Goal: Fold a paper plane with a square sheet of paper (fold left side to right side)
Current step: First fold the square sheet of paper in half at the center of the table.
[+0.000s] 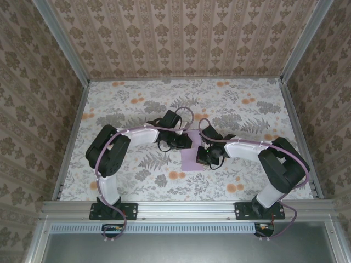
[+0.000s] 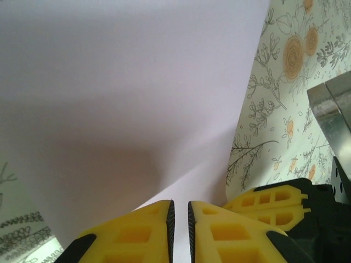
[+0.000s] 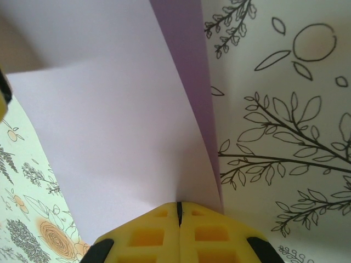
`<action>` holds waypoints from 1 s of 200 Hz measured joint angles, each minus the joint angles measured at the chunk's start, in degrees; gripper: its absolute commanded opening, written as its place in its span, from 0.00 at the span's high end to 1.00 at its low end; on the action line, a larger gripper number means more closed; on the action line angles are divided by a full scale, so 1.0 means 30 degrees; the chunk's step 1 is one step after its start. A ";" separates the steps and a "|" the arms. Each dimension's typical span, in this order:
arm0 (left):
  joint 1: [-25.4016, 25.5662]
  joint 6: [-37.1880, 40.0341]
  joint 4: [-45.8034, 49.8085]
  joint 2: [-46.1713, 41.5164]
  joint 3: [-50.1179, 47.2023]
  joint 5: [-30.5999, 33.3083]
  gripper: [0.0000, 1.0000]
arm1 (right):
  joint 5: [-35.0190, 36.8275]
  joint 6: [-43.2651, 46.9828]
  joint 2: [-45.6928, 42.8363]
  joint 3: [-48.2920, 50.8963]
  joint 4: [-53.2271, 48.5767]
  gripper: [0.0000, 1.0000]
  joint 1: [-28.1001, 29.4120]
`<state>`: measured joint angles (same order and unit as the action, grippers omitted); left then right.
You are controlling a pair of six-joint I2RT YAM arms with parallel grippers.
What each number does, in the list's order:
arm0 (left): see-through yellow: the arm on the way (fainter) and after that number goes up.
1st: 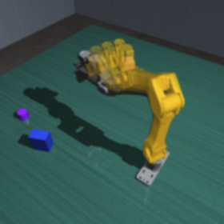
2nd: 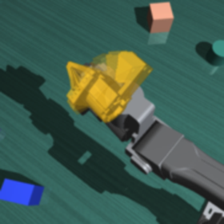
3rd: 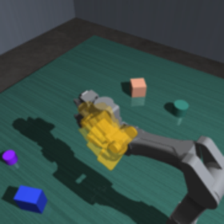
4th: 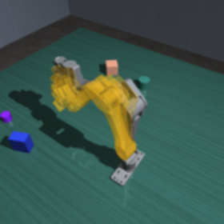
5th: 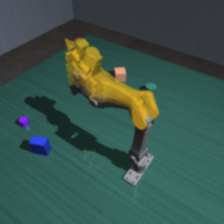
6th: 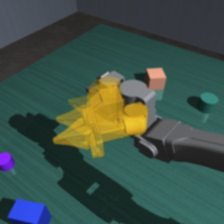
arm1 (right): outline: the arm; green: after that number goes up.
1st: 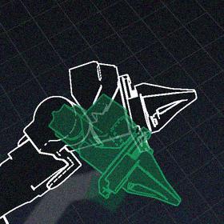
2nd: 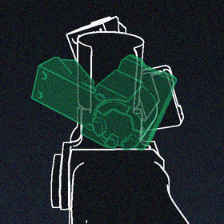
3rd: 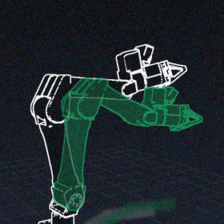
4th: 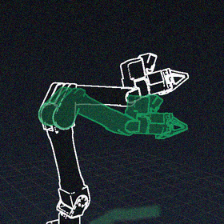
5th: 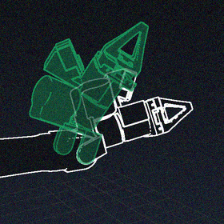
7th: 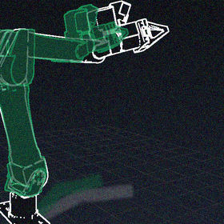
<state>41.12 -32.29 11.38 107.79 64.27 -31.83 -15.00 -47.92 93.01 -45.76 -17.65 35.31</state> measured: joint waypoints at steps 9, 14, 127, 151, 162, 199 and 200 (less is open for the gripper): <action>-0.0095 0.0000 -0.0182 0.0087 0.0000 0.0044 0.83 | 0.0007 0.0036 0.0015 -0.0007 -0.0015 1.00 0.0000; -0.0117 0.0007 -0.0233 0.0131 0.0000 0.0058 0.83 | 0.0000 0.0058 0.0022 -0.0029 -0.0051 1.00 0.0000; -0.0605 -0.0029 -0.1392 0.1093 -0.0721 0.0080 0.90 | 0.0007 0.0568 0.0313 -0.0466 -0.0641 1.00 0.0000; -0.0641 -0.0095 -0.1566 0.1093 -0.0816 0.0058 0.90 | 0.0007 0.0641 0.0328 -0.0466 -0.0663 1.00 0.0000; -0.0678 -0.0117 -0.1668 0.1093 -0.0874 0.0029 0.90 | 0.0007 0.0729 0.0328 -0.0466 -0.0685 1.00 0.0000; -0.0780 -0.0313 -0.1880 0.1093 -0.0969 -0.0080 0.89 | 0.0007 0.0925 0.0342 -0.0466 -0.0707 1.00 0.0000; -0.0780 -0.0313 -0.1880 0.1093 -0.0969 -0.0073 0.89 | 0.0007 0.0925 0.0342 -0.0466 -0.0707 1.00 0.0000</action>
<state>38.79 -33.23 5.74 111.07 61.36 -32.05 -14.98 -45.15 94.04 -47.16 -19.77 35.31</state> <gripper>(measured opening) 0.104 0.046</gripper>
